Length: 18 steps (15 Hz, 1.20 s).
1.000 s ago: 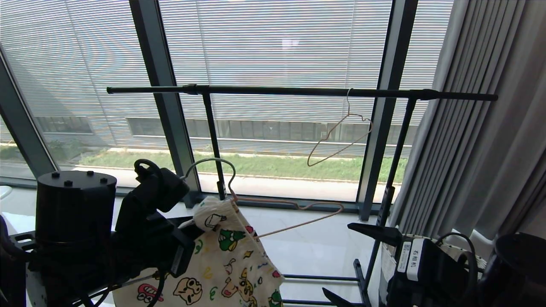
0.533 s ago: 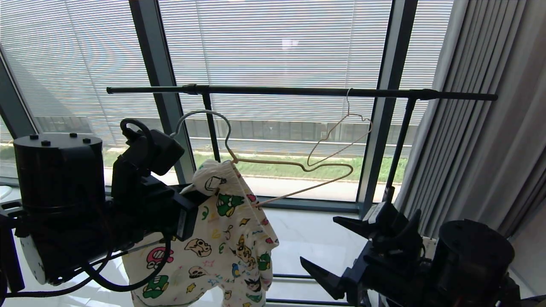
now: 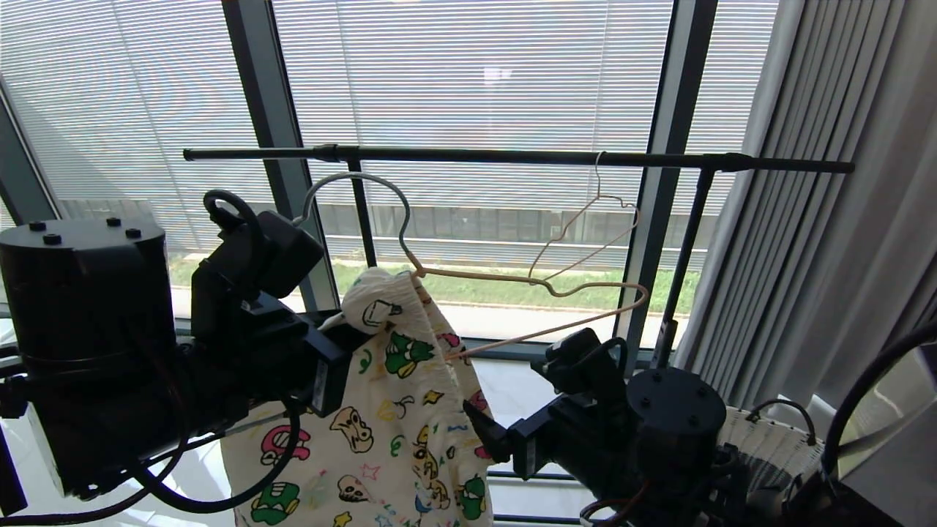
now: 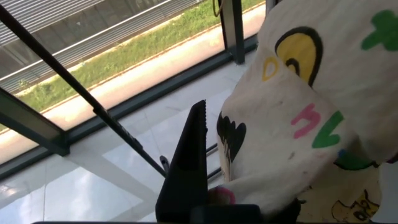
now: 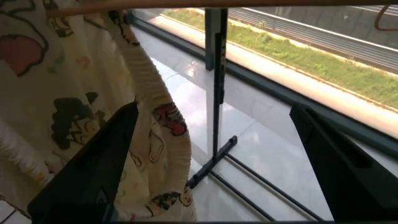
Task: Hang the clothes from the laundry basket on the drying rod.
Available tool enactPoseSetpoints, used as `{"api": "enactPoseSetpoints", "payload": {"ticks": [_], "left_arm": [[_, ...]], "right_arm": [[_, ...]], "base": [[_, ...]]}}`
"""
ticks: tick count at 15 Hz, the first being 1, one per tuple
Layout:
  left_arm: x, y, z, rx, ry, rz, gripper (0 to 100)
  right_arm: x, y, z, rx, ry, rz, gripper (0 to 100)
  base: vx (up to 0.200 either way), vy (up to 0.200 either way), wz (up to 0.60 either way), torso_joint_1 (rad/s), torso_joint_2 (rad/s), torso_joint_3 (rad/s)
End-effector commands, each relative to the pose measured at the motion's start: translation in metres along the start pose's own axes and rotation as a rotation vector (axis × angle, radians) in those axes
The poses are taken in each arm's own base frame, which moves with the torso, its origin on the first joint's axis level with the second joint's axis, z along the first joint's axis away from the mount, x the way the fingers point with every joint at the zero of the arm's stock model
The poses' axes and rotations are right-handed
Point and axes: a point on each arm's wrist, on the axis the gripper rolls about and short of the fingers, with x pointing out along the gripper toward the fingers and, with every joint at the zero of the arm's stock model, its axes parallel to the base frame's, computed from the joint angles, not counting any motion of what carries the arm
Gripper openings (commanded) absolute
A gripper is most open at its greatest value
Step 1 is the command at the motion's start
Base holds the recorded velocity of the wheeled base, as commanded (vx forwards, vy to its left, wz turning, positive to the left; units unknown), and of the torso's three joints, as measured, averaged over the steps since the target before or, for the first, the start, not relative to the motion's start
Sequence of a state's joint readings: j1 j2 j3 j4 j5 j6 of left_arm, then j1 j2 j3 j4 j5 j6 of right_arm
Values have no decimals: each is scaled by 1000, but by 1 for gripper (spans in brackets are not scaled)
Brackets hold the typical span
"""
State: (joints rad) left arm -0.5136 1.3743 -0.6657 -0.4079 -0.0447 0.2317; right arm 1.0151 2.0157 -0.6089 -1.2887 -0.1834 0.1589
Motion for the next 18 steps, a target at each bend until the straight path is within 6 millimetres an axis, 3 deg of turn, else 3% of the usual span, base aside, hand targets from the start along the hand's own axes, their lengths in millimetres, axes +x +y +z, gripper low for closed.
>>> {"api": "enactPoseSetpoints", "payload": {"ticks": [1,6,8,15,18], "left_arm": [[1,0,1,1,-11,1,0],[-4,0,2,0,-24,4,0],[-5,0,2,-1,-23,10,0],[-18,13,-22,-6,40,85,0],[-27,30,-54,126,164,165,0]], "right_arm": [[-6,15,-14,-19,52,45,100],[-16,12,-40,-60,150,-73,100],[-22,0,-47,-73,179,-161,100],[-20,-70,-30,-159,156,-447,100],[-23,-81,-22,-185,145,-480,100]], "base": [[0,0,0,0,0,0],[0,0,0,0,0,0],[0,0,0,0,0,0],[0,0,0,0,0,0],[0,0,0,0,0,0]]}}
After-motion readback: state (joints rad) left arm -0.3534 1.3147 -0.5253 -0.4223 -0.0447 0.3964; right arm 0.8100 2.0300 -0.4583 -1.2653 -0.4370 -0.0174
